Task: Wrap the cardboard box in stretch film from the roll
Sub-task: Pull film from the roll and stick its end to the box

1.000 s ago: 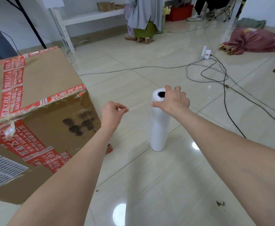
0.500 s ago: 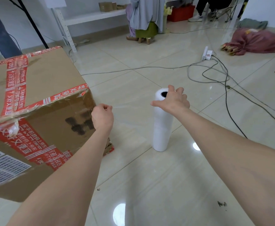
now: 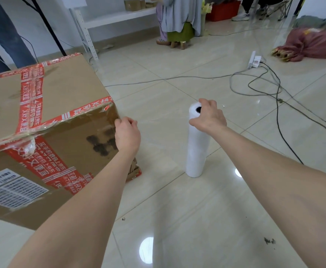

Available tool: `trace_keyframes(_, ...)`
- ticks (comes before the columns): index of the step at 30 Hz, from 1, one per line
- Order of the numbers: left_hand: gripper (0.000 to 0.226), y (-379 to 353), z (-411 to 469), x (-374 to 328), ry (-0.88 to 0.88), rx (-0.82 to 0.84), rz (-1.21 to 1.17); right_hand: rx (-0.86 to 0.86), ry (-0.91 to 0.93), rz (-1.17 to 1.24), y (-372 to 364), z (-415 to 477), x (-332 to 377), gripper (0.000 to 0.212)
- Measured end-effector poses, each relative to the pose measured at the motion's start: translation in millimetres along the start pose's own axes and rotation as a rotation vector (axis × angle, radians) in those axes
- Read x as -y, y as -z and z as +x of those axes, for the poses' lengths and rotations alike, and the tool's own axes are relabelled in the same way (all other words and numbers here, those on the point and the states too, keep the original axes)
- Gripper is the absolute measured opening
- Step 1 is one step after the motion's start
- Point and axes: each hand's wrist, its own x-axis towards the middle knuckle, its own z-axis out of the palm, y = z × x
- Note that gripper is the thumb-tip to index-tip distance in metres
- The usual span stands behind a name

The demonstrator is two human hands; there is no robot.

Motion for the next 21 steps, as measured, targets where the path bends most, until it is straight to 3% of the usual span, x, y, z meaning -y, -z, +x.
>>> trace_keyframes(3, 0.017, 10, 0, 7, -0.081, 0.033, 0.05, 0.016, -0.012, -0.038, 3, -1, 1, 0.076)
trace_keyframes(5, 0.017, 18, 0, 10, -0.113, 0.069, 0.086, -0.061, 0.036, -0.173, 3, -3, 9, 0.08)
trace_keyframes(8, 0.018, 30, 0, 12, -0.179, 0.098, 0.154, -0.185, 0.326, -0.251, -5, -8, 38, 0.088)
trace_keyframes(10, 0.018, 37, 0, 12, -0.223, 0.112, 0.175, -0.108, 0.525, -0.302, -18, -15, 56, 0.087)
trace_keyframes(14, 0.015, 48, 2, 17, -0.292, 0.156, 0.177, 0.069, 0.565, -0.434, -41, -22, 69, 0.09)
trace_keyframes(16, 0.013, 55, 4, 21, -0.289, 0.196, 0.122, 0.095, 0.586, -0.448, -51, -26, 77, 0.078)
trace_keyframes(21, 0.024, 71, 8, 36, -0.299, 0.309, 0.172, 0.062, 0.558, -0.389, -73, -36, 101, 0.021)
